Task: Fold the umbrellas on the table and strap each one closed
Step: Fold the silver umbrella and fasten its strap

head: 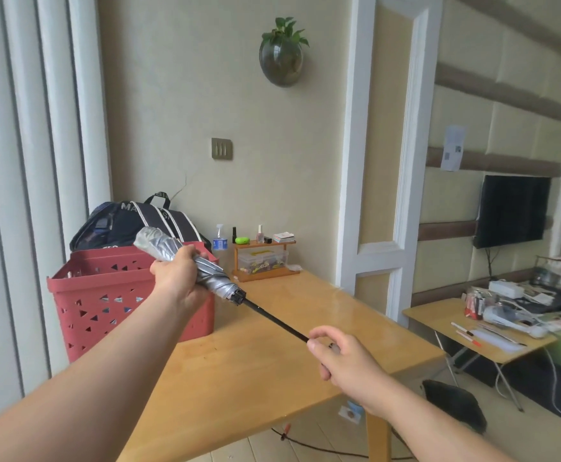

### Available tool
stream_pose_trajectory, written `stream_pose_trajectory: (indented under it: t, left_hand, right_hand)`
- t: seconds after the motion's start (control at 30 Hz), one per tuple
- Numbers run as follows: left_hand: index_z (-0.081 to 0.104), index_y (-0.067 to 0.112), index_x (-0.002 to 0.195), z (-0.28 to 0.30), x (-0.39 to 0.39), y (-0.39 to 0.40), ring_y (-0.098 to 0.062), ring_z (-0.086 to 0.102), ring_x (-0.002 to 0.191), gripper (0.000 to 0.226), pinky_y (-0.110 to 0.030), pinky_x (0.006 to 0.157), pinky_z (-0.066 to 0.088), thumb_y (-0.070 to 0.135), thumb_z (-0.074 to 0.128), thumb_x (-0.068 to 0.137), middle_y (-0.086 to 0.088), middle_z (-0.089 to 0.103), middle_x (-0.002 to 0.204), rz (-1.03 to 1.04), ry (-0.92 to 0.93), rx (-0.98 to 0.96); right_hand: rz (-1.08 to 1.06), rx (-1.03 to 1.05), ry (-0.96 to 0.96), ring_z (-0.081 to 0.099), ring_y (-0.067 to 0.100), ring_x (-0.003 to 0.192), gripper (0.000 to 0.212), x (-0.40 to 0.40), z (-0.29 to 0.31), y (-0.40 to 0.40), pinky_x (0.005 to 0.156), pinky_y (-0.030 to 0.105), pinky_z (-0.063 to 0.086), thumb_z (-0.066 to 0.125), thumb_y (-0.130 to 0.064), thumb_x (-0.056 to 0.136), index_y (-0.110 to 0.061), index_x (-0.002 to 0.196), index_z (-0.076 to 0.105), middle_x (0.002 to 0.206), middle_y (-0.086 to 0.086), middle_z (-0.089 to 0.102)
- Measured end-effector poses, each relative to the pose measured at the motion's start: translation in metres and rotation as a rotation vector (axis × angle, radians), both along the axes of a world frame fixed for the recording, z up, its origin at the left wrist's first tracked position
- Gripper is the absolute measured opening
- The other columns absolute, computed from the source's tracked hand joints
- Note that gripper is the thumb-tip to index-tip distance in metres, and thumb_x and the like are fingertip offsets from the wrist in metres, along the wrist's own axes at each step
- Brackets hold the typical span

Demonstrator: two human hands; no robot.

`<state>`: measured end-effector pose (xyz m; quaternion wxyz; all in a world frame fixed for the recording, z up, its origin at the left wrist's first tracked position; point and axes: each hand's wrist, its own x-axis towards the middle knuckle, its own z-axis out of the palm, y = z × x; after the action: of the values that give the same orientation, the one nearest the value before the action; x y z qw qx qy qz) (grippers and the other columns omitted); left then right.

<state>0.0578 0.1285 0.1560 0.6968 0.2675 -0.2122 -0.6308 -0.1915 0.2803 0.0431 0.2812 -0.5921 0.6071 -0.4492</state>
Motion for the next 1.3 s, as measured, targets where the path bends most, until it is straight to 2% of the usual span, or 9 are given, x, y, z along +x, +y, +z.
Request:
stream_pose_trajectory:
  t: [0.2,0.37,0.53,0.7,0.87,0.93,1.03,1.1,1.3]
  left_hand:
    - [0.039,0.013,0.135,0.008,-0.003,0.006,-0.016,0.067,0.045,0.044,-0.042,0.05,0.059,0.001,0.06,0.098,-0.014,0.06,0.1,0.002,-0.09,-0.044]
    - [0.04,0.012,0.139,-0.001,-0.017,0.018,-0.023,0.066,0.071,0.047,-0.045,0.066,0.061,0.004,0.061,0.097,-0.016,0.061,0.097,-0.112,-0.153,-0.111]
    - [0.042,0.009,0.133,-0.007,-0.052,0.044,-0.026,0.06,0.071,0.037,-0.047,0.073,0.059,0.006,0.059,0.1,-0.014,0.055,0.084,-0.272,-0.138,-0.181]
    - [0.039,0.015,0.112,0.002,-0.054,0.054,-0.018,0.058,0.056,0.024,-0.039,0.062,0.055,0.001,0.054,0.1,-0.012,0.051,0.08,-0.268,-0.085,-0.221]
    - [0.039,0.017,0.114,0.003,-0.055,0.061,-0.017,0.057,0.065,0.022,-0.037,0.064,0.056,0.005,0.054,0.103,-0.012,0.05,0.092,-0.231,-0.15,-0.285]
    - [0.039,0.018,0.114,0.004,-0.056,0.062,-0.017,0.056,0.068,0.022,-0.038,0.069,0.055,0.007,0.054,0.103,-0.012,0.05,0.098,-0.231,-0.182,-0.33]
    - [0.041,0.018,0.115,0.006,-0.055,0.062,-0.019,0.057,0.071,0.021,-0.038,0.07,0.056,0.008,0.054,0.102,-0.013,0.05,0.1,-0.234,-0.202,-0.362]
    - [0.042,0.019,0.116,0.008,-0.055,0.062,-0.021,0.056,0.073,0.023,-0.041,0.07,0.056,0.009,0.056,0.101,-0.013,0.049,0.101,-0.238,-0.226,-0.387]
    - [0.042,0.022,0.114,0.027,-0.053,0.071,-0.017,0.055,0.063,0.032,-0.037,0.06,0.053,0.004,0.057,0.091,-0.012,0.048,0.094,-0.268,-0.216,-0.509]
  right_hand:
    - [-0.011,-0.211,0.205,0.042,0.011,0.06,0.021,0.013,0.001,-0.004,0.06,0.03,0.038,0.053,-0.051,0.101,-0.053,0.121,0.051,0.066,-0.006,0.04]
    - [0.034,-0.276,0.227,0.041,0.003,0.067,0.047,0.036,0.013,-0.006,0.066,0.029,0.038,0.053,-0.071,0.095,-0.056,0.135,0.036,0.076,-0.013,0.043]
    - [-0.044,-0.449,0.266,0.051,0.007,0.06,0.054,0.069,0.038,-0.008,0.058,0.027,0.041,0.064,-0.053,0.097,-0.051,0.14,0.03,0.07,-0.007,0.057]
    - [-0.095,-0.436,0.325,0.051,0.003,0.066,0.07,0.069,0.041,-0.006,0.059,0.016,0.04,0.066,-0.05,0.097,-0.042,0.153,0.025,0.075,-0.013,0.053]
    - [-0.118,-0.435,0.379,0.051,0.0,0.067,0.053,0.071,0.036,-0.007,0.059,0.015,0.038,0.065,-0.051,0.097,-0.038,0.141,0.038,0.079,-0.018,0.054]
    - [-0.085,-0.408,0.236,0.049,0.003,0.06,0.045,0.071,0.033,-0.01,0.057,0.018,0.034,0.068,-0.051,0.095,-0.038,0.131,0.045,0.074,-0.017,0.057]
    - [0.085,-0.314,-0.31,0.039,0.01,0.051,0.044,0.078,0.036,-0.008,0.052,0.027,0.033,0.075,-0.047,0.092,-0.028,0.124,0.051,0.064,-0.011,0.052]
    - [0.226,-0.216,-0.589,0.033,0.011,0.049,0.053,0.082,0.04,-0.001,0.047,0.024,0.028,0.076,-0.039,0.089,-0.017,0.128,0.048,0.065,-0.001,0.047]
    - [0.486,0.055,-1.101,0.038,0.013,0.053,0.035,0.081,0.053,0.013,0.051,0.023,0.026,0.047,-0.047,0.104,-0.018,0.12,0.056,0.082,0.009,0.057]
